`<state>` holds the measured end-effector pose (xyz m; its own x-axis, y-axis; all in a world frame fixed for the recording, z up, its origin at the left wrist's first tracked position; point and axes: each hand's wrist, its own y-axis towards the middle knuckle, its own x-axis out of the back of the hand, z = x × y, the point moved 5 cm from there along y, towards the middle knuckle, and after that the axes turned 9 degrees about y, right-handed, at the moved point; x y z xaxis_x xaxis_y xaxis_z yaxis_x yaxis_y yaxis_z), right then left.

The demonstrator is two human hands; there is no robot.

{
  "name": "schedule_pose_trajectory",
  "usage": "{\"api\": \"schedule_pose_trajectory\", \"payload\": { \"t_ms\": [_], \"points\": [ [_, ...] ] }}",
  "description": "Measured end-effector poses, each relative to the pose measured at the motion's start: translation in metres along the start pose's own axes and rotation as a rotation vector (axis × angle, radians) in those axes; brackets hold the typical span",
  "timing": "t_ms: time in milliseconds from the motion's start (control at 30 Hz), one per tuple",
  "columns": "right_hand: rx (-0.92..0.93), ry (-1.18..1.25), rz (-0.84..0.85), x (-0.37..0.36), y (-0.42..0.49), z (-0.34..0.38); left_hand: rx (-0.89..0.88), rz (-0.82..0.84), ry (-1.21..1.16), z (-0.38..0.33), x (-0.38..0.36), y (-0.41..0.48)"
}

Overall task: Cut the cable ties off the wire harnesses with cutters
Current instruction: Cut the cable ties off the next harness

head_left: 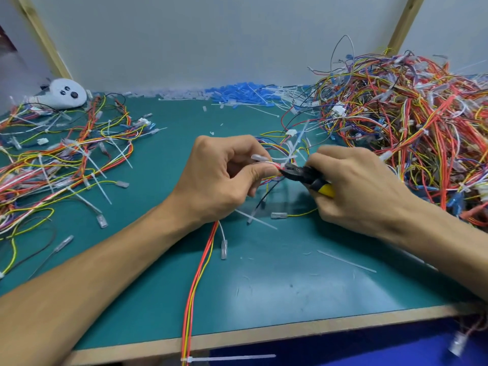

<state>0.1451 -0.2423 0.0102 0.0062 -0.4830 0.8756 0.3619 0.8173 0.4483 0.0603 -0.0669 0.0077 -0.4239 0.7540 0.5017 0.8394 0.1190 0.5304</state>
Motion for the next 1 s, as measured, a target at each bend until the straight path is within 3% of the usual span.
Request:
{"api": "schedule_pose_trajectory", "payload": {
  "t_ms": [633, 800, 900, 1000],
  "points": [
    [-0.029, -0.003, -0.023, -0.002, 0.004, -0.004, -0.005, -0.037, 0.055, -0.001, 0.002, 0.001],
    [-0.114, 0.184, 0.182, -0.012, -0.004, -0.021, 0.043, -0.071, -0.007, 0.007, 0.004, 0.002],
    [-0.166, 0.172, 0.208, -0.006, -0.003, -0.034, 0.058, -0.083, -0.041, 0.01, 0.002, 0.003],
    [-0.104, 0.104, 0.157, 0.002, 0.0, -0.032, 0.087, -0.109, -0.075, 0.01, 0.003, 0.004]
  ]
}}
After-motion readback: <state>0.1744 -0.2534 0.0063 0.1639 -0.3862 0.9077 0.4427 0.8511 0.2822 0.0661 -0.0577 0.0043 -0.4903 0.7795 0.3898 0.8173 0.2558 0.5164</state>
